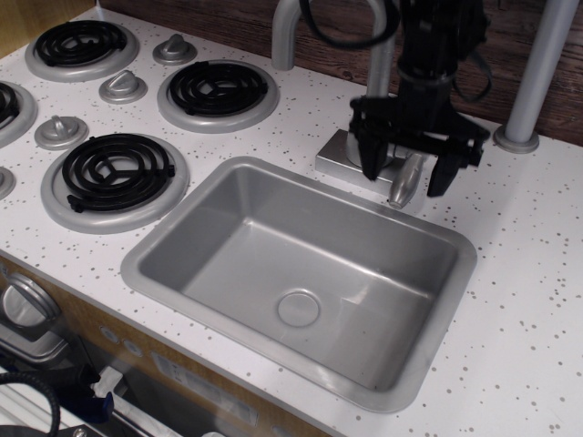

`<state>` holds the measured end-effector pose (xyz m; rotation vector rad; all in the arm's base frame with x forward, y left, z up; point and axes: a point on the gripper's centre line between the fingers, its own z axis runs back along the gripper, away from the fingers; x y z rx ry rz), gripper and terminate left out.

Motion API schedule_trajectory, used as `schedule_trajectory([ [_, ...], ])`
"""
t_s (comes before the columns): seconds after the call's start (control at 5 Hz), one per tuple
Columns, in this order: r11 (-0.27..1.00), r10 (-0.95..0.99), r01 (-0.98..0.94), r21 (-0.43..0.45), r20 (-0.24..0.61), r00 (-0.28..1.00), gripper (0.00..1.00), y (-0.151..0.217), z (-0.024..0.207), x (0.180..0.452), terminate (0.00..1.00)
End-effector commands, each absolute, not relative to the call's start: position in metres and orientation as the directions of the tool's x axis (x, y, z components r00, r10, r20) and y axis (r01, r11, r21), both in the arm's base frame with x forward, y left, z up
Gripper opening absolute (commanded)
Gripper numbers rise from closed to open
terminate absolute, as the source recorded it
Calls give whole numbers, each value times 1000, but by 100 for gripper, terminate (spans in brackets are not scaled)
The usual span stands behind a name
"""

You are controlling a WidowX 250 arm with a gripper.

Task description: Lever vertical to front

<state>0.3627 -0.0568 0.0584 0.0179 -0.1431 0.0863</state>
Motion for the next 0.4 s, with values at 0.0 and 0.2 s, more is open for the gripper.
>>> schedule_trajectory([
  [0.0, 997, 74, -79, 15, 216, 974, 100, -56, 105, 363, 0],
  [0.2, 997, 64, -69, 17, 218, 974, 100, -55, 111, 363, 100],
])
